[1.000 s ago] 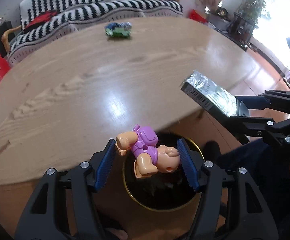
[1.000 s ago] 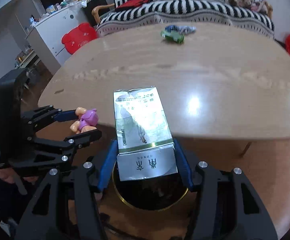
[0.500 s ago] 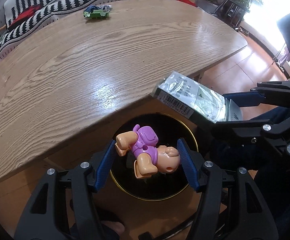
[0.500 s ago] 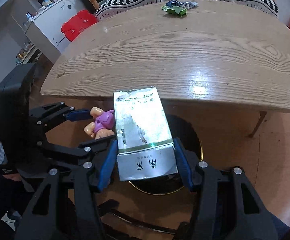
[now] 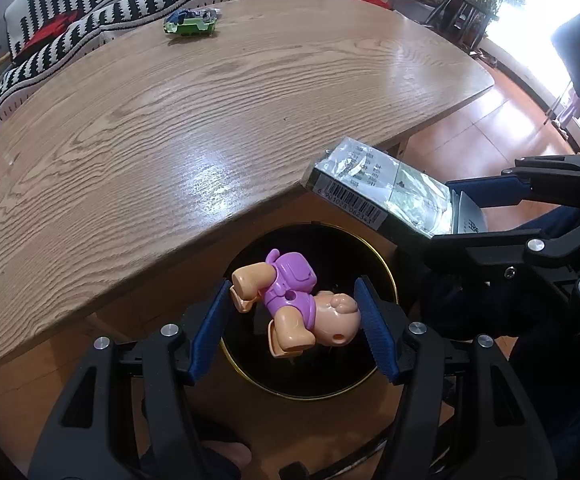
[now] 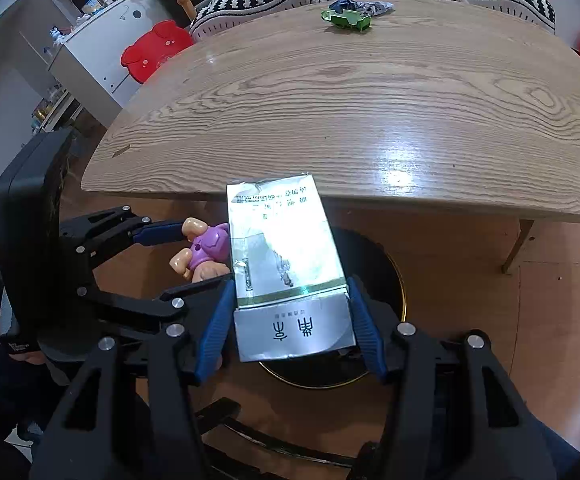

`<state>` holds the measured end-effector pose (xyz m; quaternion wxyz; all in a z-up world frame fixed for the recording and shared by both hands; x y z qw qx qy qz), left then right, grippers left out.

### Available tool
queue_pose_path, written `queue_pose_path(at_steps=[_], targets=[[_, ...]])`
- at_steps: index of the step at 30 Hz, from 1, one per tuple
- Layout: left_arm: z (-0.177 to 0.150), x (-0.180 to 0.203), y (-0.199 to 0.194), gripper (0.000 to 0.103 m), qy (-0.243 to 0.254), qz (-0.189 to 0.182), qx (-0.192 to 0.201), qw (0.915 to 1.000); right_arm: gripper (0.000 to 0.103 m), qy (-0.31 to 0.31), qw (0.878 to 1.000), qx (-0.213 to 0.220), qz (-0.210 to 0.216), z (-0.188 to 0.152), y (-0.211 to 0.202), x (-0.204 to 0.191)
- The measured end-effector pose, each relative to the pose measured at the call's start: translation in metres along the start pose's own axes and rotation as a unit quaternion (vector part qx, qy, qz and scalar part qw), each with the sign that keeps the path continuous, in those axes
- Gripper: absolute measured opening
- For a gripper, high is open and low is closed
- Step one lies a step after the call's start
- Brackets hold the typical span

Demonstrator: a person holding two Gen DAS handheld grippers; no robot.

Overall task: Collect trash
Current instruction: 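Carry toy and packet over the black bin and open both tools, then move both open tools back over the table toward the green tray and foil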

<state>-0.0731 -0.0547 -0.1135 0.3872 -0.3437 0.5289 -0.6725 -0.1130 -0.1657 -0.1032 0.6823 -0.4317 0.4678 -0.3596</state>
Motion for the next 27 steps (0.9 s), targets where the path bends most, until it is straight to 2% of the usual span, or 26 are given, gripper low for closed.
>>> queue_pose_path(at_steps=[9,12,16,19,27], targets=[[0.0,0.001,0.0,0.062,0.002,-0.005,-0.001,1.0,0.058,0.001,1.0,0.001,0.007,-0.001,-0.002,0.002],[0.0,0.003,0.001,0.062,0.009,-0.001,-0.003,1.0,0.061,0.001,1.0,0.007,0.008,0.0,-0.005,0.001],[0.0,0.004,0.0,0.073,0.014,0.0,-0.001,0.9999,0.065,0.003,1.0,0.01,0.009,-0.001,-0.007,0.002],[0.001,0.003,0.0,0.075,0.012,-0.001,0.0,0.9999,0.067,0.007,1.0,0.013,0.009,0.0,-0.008,0.002],[0.002,0.002,-0.003,0.076,0.008,0.0,0.005,1.0,0.07,0.008,1.0,0.019,0.005,0.002,-0.011,0.004]])
Point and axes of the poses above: each gripper's, at about its wrist camera, not at the fingertips, and y roughly the way its jaws point, x to its right, z to its top, the point moved 2 cm from there along y, roughly the way its jaws point, and after that the axes turned 15 degrees about -x, right-handed, at the moved point
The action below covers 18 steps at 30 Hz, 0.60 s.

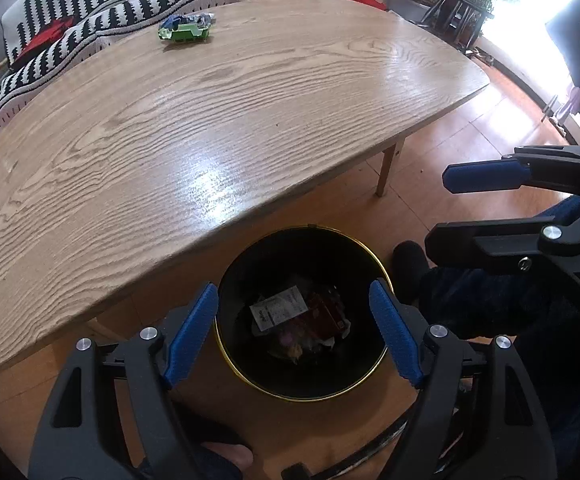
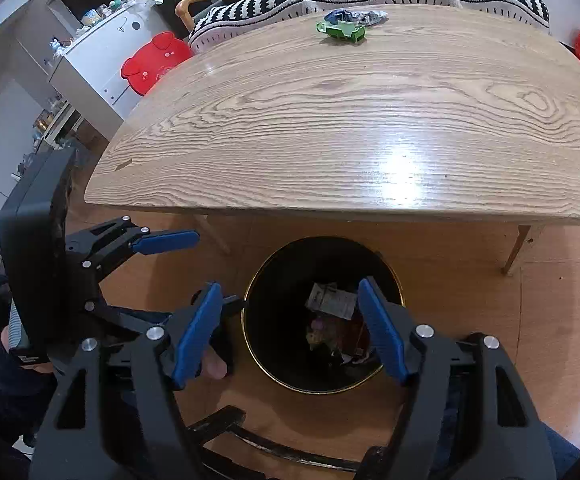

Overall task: Collect trash
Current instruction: 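Move both open tools back over the table toward the green tray and foil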

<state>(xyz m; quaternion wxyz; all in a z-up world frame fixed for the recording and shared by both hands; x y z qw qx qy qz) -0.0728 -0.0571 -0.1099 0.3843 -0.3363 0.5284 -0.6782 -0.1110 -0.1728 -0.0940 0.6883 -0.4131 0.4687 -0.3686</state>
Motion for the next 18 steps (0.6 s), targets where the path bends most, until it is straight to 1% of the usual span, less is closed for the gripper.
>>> queue_pose_path(at_steps=[6,9,12,14,16,18], targets=[[0.009,-0.003,-0.012,0.077,-0.006,-0.003,0.018,0.9998,0.077,0.016,1.0,0.023,0.001,0.006,-0.011,0.005],[0.02,-0.009,-0.023,0.081,-0.015,0.003,0.037,0.9992,0.08,0.028,0.999,0.042,-0.003,0.016,-0.022,0.011],[0.036,-0.019,-0.033,0.085,-0.031,0.007,0.054,0.998,0.081,0.039,0.997,0.066,-0.01,0.036,-0.039,0.016],[0.049,-0.027,-0.037,0.086,-0.045,0.009,0.062,0.997,0.083,0.042,0.995,0.087,-0.023,0.052,-0.052,0.018],[0.068,-0.038,-0.038,0.088,-0.067,0.012,0.069,0.9953,0.086,0.047,0.993,0.104,-0.033,0.07,-0.063,0.023],[0.092,-0.051,-0.037,0.089,-0.097,0.013,0.075,0.9924,0.086,0.06,0.991,0.113,-0.038,0.093,-0.071,0.034]])
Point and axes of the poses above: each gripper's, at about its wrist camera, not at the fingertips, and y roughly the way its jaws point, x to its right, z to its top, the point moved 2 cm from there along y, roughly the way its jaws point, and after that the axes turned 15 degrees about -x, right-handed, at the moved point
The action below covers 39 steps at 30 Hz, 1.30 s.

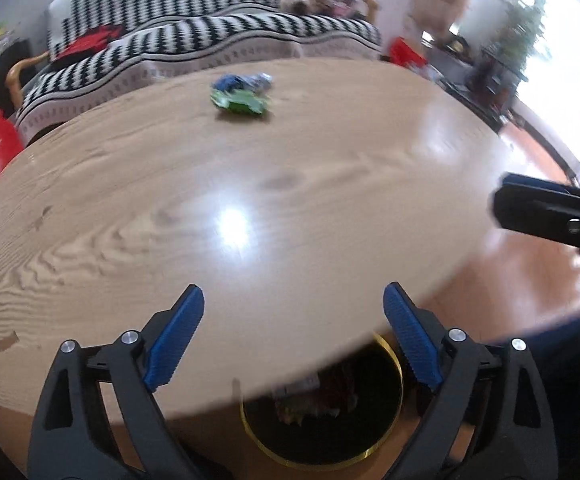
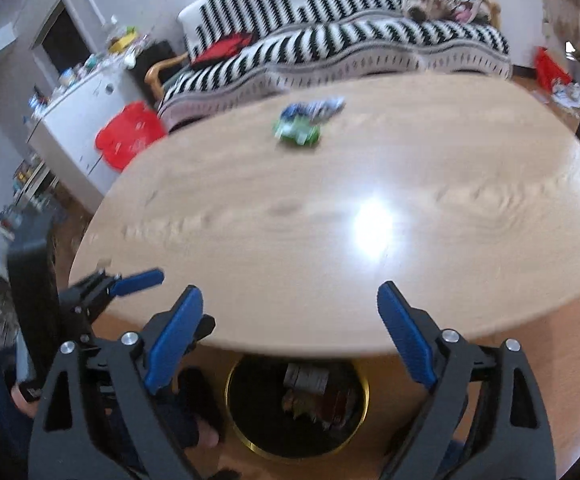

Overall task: Collect trash
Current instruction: 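Move both open tools back over the table toward the green tray and foil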

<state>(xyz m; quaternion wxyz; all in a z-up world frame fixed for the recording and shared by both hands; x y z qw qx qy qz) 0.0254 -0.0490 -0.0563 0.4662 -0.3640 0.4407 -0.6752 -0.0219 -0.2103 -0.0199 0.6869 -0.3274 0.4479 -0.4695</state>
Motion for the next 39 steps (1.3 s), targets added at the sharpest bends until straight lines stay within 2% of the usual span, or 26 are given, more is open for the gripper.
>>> queue_pose_path(at_steps=[4,8,12,14,20,28,32,35,37,39], targets=[[0.047,-0.013,0.019,0.09,-0.052,0.004,0.003,0.9986,0.086,0.026,0.999,0.004,-0.019,0.042,0.008,0.022],[0.098,-0.022,0.051,0.09,-0.091,0.032,0.002,0.9953,0.086,0.07,0.997,0.001,-0.038,0.065,0.021,0.051],[0.142,-0.034,0.079,0.09,-0.143,0.045,-0.001,0.9887,0.086,0.119,0.992,-0.024,-0.024,0.064,0.038,0.076],[0.165,-0.04,0.094,0.09,-0.172,0.035,0.003,0.9844,0.086,0.117,0.992,-0.04,-0.018,0.06,0.046,0.076],[0.203,-0.039,0.13,0.092,-0.196,0.044,-0.003,0.9797,0.086,0.093,0.994,-0.048,-0.035,0.056,0.047,0.077],[0.225,-0.044,0.142,0.093,-0.208,0.079,0.01,0.9749,0.086,0.103,0.993,-0.053,-0.03,0.057,0.049,0.084],[0.216,-0.056,0.138,0.093,-0.205,0.1,-0.006,0.9735,0.086,0.102,0.992,-0.059,-0.036,0.06,0.052,0.088],[0.204,-0.077,0.132,0.093,-0.206,0.119,-0.016,0.9711,0.086,0.113,0.991,-0.065,-0.009,0.072,0.059,0.092],[0.198,-0.09,0.128,0.093,-0.215,0.117,-0.012,0.9694,0.086,0.106,0.992,-0.064,-0.01,0.085,0.063,0.09],[0.197,-0.094,0.125,0.093,-0.21,0.095,-0.001,0.9731,0.086,0.093,0.994,-0.062,-0.013,0.1,0.066,0.086]])
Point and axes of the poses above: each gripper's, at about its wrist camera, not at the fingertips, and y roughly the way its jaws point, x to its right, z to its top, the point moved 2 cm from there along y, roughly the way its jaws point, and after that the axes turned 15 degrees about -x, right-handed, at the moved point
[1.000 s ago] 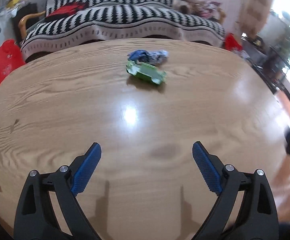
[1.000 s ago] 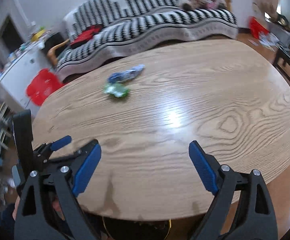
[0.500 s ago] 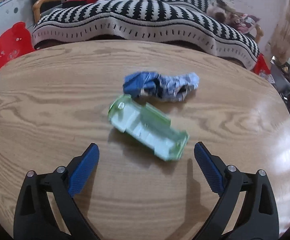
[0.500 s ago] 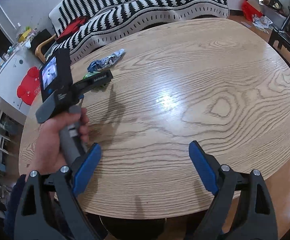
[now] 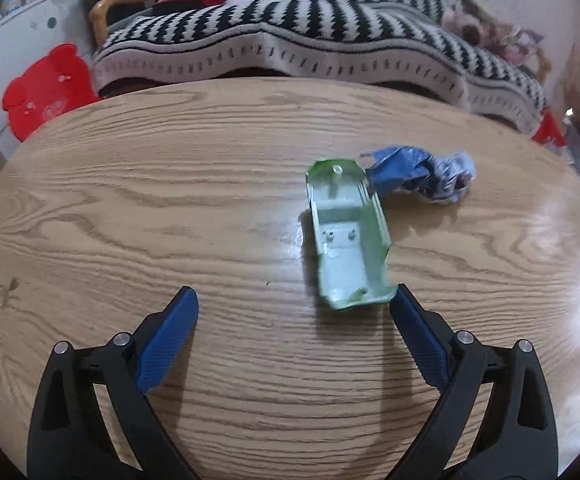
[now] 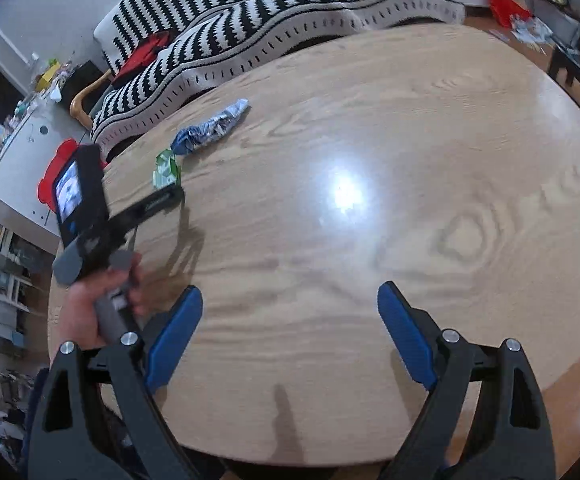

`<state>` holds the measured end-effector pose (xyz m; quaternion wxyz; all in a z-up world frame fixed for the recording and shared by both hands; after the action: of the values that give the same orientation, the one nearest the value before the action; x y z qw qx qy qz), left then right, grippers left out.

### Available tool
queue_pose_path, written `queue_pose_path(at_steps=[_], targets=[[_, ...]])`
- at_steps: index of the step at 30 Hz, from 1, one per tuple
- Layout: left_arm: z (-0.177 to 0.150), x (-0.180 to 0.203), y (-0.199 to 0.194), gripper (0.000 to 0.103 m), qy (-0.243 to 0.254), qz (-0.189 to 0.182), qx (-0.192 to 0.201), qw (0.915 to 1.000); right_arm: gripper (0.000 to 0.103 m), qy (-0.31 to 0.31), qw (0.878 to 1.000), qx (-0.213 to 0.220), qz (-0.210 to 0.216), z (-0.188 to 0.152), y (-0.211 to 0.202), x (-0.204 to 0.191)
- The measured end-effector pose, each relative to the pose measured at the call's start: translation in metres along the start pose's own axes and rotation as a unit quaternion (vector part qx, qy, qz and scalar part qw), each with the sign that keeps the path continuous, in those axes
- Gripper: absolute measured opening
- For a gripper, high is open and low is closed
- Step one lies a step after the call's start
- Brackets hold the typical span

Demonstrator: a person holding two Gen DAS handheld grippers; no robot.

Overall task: Collect trash
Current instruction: 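Move both open tools back over the table toward the green tray and foil, then grasp the green plastic tray with left tool while right tool grasps blue foil wrapper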

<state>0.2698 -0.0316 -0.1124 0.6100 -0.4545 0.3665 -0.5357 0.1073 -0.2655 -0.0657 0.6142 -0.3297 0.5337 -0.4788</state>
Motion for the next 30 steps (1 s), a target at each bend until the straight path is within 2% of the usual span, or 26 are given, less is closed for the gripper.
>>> queue_pose_path(at_steps=[3,8,13,16,18,19,22,24,25,26,27,28,29,30], targets=[[0.001,0.005,0.001,0.094,0.025,-0.011,0.007,0.9996,0.087,-0.006,1.0,0.006,0.008,0.035,0.006,-0.009],[0.002,0.013,0.005,0.093,0.043,0.007,0.02,0.9989,0.088,0.039,0.997,-0.034,0.055,0.115,0.042,-0.021],[0.009,0.013,0.006,0.092,0.04,-0.002,0.024,0.9989,0.088,0.064,0.994,-0.066,0.052,0.184,0.085,-0.048],[0.008,0.012,0.006,0.085,0.05,0.015,0.024,0.9983,0.088,0.072,0.993,-0.088,0.035,0.205,0.111,-0.055],[0.007,0.009,0.004,0.079,0.055,0.013,0.027,0.998,0.088,0.077,0.992,-0.096,0.035,0.212,0.124,-0.061],[0.007,0.007,0.003,0.074,0.056,0.014,0.029,0.9979,0.088,0.076,0.992,-0.098,0.036,0.214,0.128,-0.064],[0.006,0.0,0.001,0.058,0.06,0.014,0.035,0.9975,0.089,0.051,0.995,-0.089,0.007,0.219,0.134,-0.08],[0.005,-0.006,0.0,0.042,0.055,0.017,0.04,0.9976,0.073,0.027,0.996,-0.084,0.002,0.218,0.136,-0.09],[0.005,-0.007,-0.001,0.03,0.054,0.02,0.04,0.9975,0.055,0.024,0.996,-0.088,0.016,0.215,0.137,-0.092],[0.005,-0.009,-0.002,0.02,0.052,0.022,0.041,0.9976,0.045,0.022,0.996,-0.089,0.018,0.213,0.138,-0.092],[0.005,-0.011,-0.002,0.016,0.05,0.021,0.039,0.9977,0.041,0.023,0.995,-0.092,0.022,0.212,0.138,-0.092],[0.005,-0.013,-0.003,0.006,0.049,0.02,0.037,0.9979,0.033,0.025,0.995,-0.092,0.03,0.209,0.137,-0.091],[0.004,-0.015,-0.004,0.0,0.048,0.016,0.033,0.9982,0.02,0.026,0.995,-0.088,0.034,0.205,0.133,-0.089],[0.003,-0.017,-0.005,0.0,0.048,0.005,0.026,0.9985,0.02,0.026,0.996,-0.083,0.034,0.203,0.129,-0.087]])
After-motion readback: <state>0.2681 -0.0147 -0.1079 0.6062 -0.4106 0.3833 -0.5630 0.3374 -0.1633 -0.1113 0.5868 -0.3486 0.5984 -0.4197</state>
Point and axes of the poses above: each gripper's, at about its wrist camera, not at the fingertips, and y roughly the way its jaws point, x to its right, z to its top, the point moved 2 cm from there along y, roughly the way its jaws point, and after that the axes turned 15 degrees about -x, right-handed, at the moved point
